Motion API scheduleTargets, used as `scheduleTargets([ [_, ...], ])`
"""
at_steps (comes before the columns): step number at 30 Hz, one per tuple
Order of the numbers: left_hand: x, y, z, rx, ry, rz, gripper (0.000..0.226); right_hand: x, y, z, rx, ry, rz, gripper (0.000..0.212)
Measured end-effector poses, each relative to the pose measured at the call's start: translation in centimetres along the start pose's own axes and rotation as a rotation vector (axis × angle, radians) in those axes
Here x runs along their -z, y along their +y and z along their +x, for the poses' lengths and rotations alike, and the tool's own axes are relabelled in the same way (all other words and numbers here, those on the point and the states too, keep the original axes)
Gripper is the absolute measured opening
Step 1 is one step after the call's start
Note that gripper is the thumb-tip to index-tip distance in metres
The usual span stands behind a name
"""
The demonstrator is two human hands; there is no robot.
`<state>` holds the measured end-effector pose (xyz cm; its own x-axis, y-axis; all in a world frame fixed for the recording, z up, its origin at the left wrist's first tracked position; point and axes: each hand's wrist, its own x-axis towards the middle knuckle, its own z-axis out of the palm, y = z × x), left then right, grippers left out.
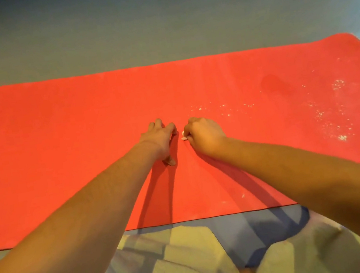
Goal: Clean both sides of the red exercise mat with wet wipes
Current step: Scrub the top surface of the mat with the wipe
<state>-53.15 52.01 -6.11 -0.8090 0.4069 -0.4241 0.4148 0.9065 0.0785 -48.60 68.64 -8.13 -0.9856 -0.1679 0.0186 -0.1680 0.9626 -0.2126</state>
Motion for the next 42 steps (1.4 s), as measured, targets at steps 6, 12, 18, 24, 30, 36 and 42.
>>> scheduleTargets([
  [6,0.7,-0.3,1.4,-0.03,-0.101,0.061,0.147,-0.2,-0.5,-5.1,0.104,-0.039,0.061,0.018],
  [12,1.6,-0.5,2.2,-0.04,-0.037,0.059,0.118,-0.4,0.6,-4.9,0.249,-0.06,0.022,0.017],
  [18,1.9,-0.3,2.9,0.001,0.063,-0.026,0.07,-0.2,1.5,3.3,-0.031,0.037,-0.031,0.023],
  [24,1.0,-0.5,4.1,0.03,0.146,-0.135,0.073,-0.5,0.6,-0.9,0.137,0.0,-0.044,0.015],
  [30,0.4,-1.0,5.7,0.049,0.113,-0.16,0.115,-0.3,1.5,1.0,0.188,0.006,-0.056,0.015],
  [36,1.2,-1.9,6.5,-0.003,0.021,-0.108,0.116,-0.2,4.2,11.0,0.023,0.052,-0.137,0.018],
  [42,1.5,-2.1,6.6,0.005,0.04,-0.14,0.088,0.0,4.0,9.5,0.043,0.058,-0.106,0.018],
])
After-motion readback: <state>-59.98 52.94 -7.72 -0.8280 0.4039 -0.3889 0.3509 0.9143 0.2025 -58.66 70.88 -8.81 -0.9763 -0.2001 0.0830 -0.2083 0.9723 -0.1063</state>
